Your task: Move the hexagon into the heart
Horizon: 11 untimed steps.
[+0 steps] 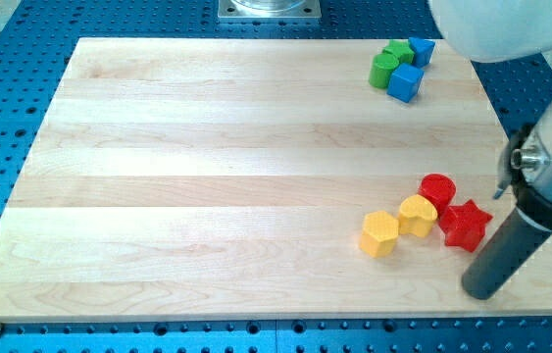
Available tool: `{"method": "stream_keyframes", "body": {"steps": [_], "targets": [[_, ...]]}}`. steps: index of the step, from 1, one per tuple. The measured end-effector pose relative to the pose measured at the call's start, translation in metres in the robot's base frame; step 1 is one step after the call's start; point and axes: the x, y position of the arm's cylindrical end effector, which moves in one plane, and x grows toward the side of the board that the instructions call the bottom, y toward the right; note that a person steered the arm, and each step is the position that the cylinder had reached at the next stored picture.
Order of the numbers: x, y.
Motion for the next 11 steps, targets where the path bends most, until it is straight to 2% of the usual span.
{"method": "stream_keyframes", "body": {"steps": [1,2,4,5,6,7,9,10,11], "targets": [[-0.006,0.008],[-0.045,0.032],[-0.040,0.026],[-0.034,0.043],[0.016,-0.080],[0.003,-0.161],[-0.052,-0.138],[-0.057,-0.104],[-0.057,-0.095]]}}
